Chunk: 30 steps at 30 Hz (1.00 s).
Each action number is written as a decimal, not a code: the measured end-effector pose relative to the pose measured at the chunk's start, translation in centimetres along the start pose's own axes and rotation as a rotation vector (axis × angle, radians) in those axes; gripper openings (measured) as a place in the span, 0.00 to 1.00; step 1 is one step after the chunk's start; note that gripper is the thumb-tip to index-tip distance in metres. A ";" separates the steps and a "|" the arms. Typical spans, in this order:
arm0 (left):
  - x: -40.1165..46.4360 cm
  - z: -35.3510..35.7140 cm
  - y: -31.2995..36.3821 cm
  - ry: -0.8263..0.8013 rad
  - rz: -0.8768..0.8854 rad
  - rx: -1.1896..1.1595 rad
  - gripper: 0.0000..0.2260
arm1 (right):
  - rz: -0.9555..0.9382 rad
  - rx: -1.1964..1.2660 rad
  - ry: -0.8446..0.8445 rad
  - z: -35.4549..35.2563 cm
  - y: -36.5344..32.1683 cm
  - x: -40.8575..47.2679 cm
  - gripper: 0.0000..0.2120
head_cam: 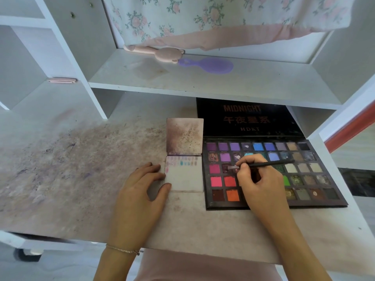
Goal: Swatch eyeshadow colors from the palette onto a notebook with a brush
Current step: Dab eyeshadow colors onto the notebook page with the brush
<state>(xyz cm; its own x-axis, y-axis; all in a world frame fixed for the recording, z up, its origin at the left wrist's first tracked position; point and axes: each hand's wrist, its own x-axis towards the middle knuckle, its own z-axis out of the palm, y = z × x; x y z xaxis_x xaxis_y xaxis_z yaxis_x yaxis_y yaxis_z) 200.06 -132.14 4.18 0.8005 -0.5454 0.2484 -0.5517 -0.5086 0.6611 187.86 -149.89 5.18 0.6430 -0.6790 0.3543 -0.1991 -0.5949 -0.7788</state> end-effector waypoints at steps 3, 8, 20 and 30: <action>0.0 0.0 0.1 0.006 0.000 -0.001 0.09 | 0.002 0.058 0.038 -0.1 -0.3 0.0 0.12; 0.0 0.1 -0.1 0.007 0.006 -0.003 0.09 | -0.010 0.118 0.038 0.0 -1.1 0.0 0.10; -0.1 0.0 0.1 -0.003 0.022 0.000 0.09 | 0.052 0.205 -0.241 4.7 -4.4 0.4 0.08; 0.0 0.0 -0.1 -0.027 0.018 -0.004 0.09 | 0.043 0.163 -0.298 5.4 -4.5 0.5 0.02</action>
<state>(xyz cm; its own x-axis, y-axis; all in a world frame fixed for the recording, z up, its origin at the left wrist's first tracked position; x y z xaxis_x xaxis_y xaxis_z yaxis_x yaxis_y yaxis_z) 200.12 -132.02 4.11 0.7838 -0.5722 0.2414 -0.5651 -0.4961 0.6592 193.06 -145.24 6.10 0.8290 -0.5324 0.1710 -0.1258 -0.4757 -0.8706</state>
